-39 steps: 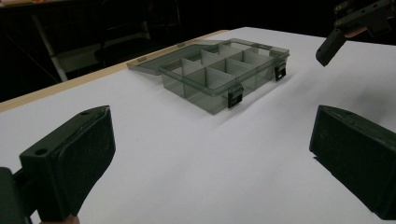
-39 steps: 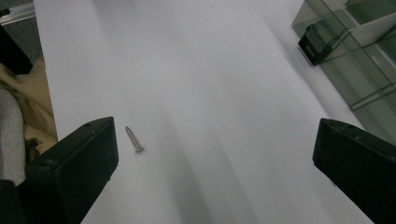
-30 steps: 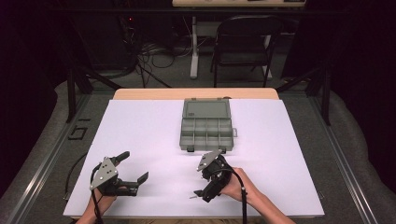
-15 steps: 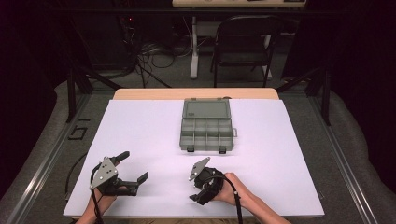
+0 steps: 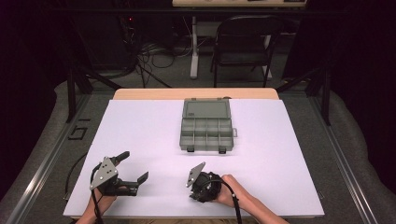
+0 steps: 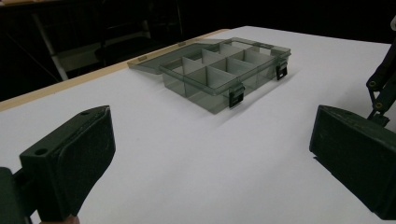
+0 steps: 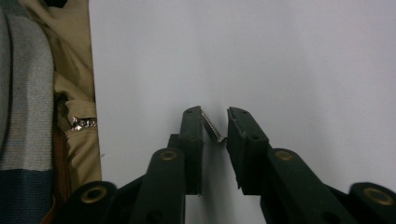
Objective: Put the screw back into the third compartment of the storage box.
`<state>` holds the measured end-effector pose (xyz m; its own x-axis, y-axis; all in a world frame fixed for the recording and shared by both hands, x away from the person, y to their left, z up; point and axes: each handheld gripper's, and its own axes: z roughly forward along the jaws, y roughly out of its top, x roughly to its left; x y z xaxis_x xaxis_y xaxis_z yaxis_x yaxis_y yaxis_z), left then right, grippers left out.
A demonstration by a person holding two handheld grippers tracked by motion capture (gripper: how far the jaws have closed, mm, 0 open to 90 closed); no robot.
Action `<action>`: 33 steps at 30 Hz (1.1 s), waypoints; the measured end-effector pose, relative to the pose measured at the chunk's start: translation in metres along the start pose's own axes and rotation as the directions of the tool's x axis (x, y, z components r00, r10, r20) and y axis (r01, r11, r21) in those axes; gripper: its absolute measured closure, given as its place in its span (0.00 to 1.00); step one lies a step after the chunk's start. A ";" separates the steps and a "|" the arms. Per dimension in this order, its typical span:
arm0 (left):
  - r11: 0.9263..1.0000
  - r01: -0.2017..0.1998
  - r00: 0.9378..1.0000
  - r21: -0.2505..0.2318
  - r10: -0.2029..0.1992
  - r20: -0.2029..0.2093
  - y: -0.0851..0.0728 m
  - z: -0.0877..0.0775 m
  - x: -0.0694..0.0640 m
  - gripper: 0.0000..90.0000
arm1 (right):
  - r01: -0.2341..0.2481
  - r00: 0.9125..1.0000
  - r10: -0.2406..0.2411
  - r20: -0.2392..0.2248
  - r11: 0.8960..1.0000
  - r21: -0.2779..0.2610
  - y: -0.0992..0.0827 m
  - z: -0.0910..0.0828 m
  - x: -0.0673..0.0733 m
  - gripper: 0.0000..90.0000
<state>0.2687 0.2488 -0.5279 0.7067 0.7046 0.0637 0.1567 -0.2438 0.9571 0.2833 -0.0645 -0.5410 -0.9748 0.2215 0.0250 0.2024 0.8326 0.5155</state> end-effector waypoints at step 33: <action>1.000 0.001 1.000 -0.001 -0.001 -0.001 0.000 -0.001 0.000 0.00 | -0.066 0.994 0.071 0.078 0.996 -0.064 -0.007 -0.028 -0.020 0.96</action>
<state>0.2683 0.2496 -0.5274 0.7058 0.7056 0.0628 0.1571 -0.2423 0.9574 0.2993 -0.0887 -0.5213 -0.9478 0.3188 -0.0052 0.2600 0.7822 0.5662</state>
